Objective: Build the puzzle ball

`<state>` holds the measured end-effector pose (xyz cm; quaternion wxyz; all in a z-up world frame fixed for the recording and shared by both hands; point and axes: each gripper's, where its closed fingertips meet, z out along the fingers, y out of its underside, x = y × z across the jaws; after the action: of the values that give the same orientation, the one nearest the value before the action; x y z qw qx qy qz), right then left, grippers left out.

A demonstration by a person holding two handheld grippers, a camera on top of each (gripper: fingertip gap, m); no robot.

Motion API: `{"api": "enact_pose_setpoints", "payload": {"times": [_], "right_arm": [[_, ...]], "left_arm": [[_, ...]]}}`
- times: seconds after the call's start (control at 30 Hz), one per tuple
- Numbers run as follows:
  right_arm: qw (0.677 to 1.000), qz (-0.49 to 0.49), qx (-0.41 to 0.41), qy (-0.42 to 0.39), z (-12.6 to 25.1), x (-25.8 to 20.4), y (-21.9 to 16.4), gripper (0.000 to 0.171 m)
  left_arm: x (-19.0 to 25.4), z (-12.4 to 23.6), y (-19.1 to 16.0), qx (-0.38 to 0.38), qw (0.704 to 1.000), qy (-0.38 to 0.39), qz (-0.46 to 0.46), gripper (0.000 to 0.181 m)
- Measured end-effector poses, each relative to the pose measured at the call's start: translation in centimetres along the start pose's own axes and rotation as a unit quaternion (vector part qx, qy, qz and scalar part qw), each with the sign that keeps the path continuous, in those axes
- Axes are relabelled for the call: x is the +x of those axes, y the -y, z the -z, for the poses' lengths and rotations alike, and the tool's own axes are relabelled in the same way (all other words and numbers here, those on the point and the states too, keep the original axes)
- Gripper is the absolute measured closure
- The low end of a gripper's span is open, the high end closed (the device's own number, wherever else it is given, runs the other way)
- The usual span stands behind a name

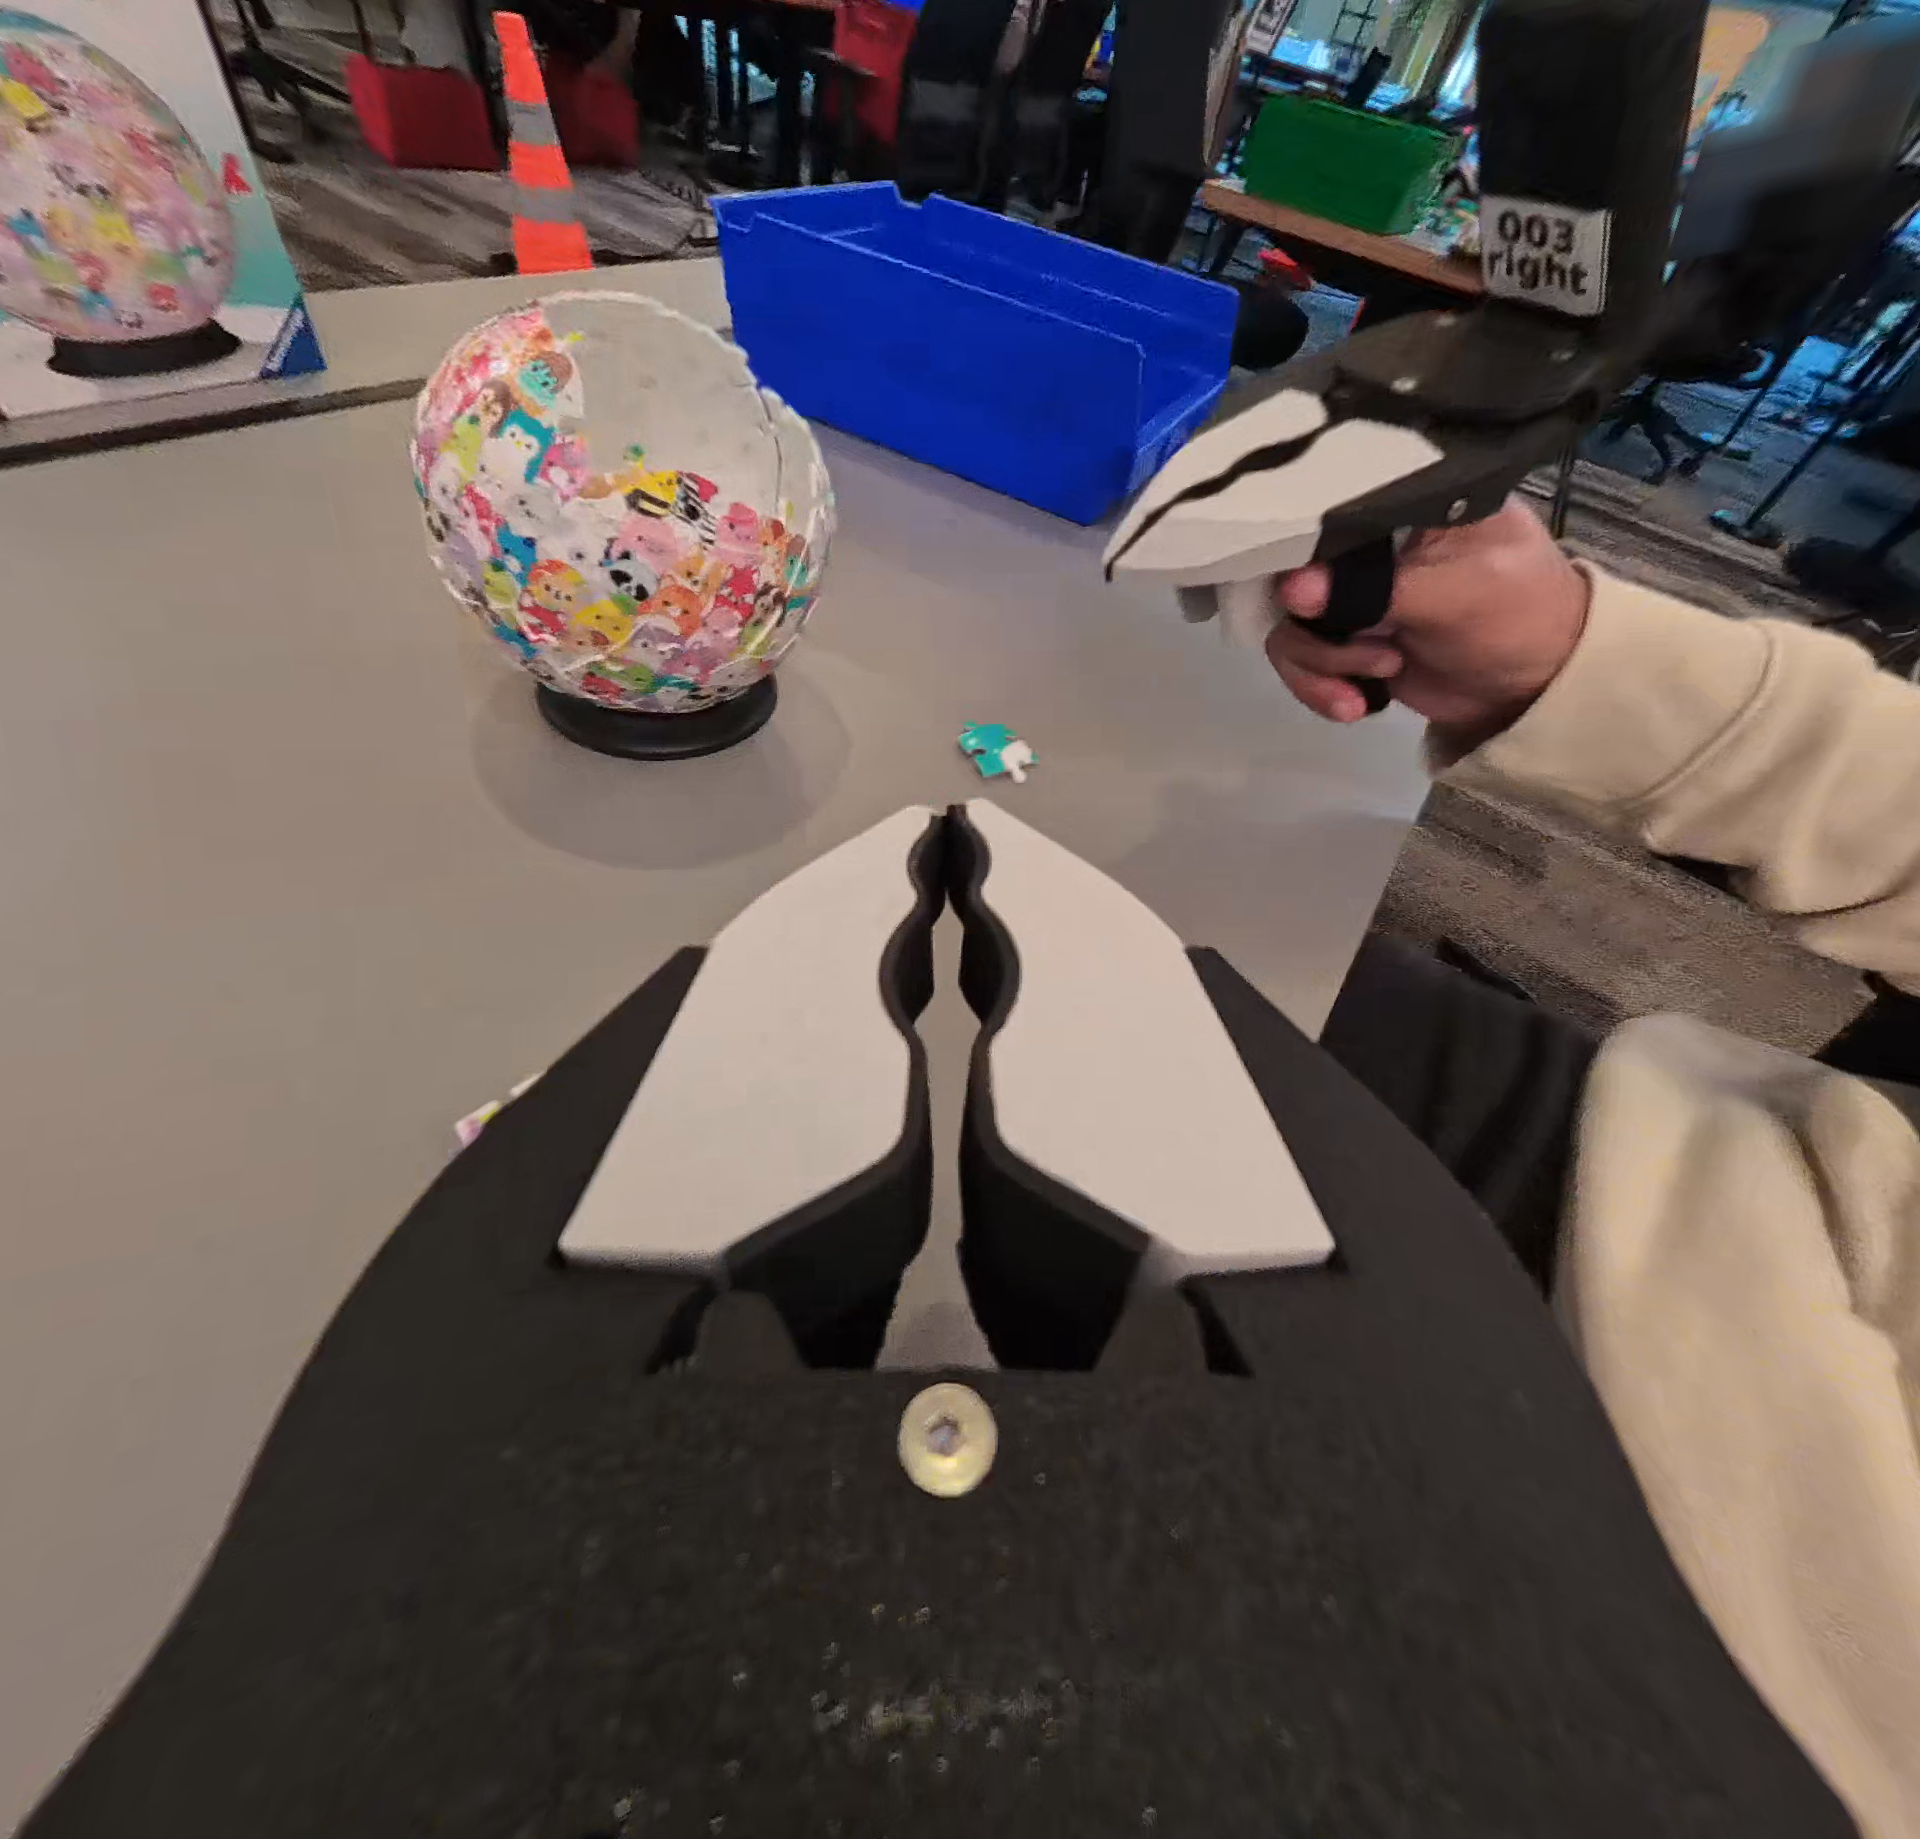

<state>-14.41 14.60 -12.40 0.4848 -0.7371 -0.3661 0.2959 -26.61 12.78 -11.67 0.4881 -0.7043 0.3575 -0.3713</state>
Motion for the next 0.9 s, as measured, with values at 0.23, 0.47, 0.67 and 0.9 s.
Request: {"api": "enact_pose_setpoints", "payload": {"times": [0.23, 0.47, 0.67, 0.9], "right_arm": [[1.000, -0.014, -0.005, -0.009, -0.9, 0.4, -2.0, 0.170], [0.999, -0.004, -0.011, -0.051, -0.4, 3.6, -1.7, 0.171], [0.999, -0.038, -0.029, -0.024, 0.9, 8.1, -2.5, 0.114], [0.970, -0.196, -0.049, 0.131, -3.4, 11.8, -0.8, 0.045]], "left_arm": [[-1.7, -0.4, 0.2, 0.022, 0.999, -0.002, 0.032, 0.181], [-3.0, -0.6, 1.3, 0.022, 0.998, -0.016, 0.063, 0.181], [-6.4, -0.3, 2.9, 0.010, 0.995, -0.005, 0.095, 0.132], [-9.7, -6.1, 1.6, -0.149, 0.966, -0.107, 0.182, 0.070]]}}
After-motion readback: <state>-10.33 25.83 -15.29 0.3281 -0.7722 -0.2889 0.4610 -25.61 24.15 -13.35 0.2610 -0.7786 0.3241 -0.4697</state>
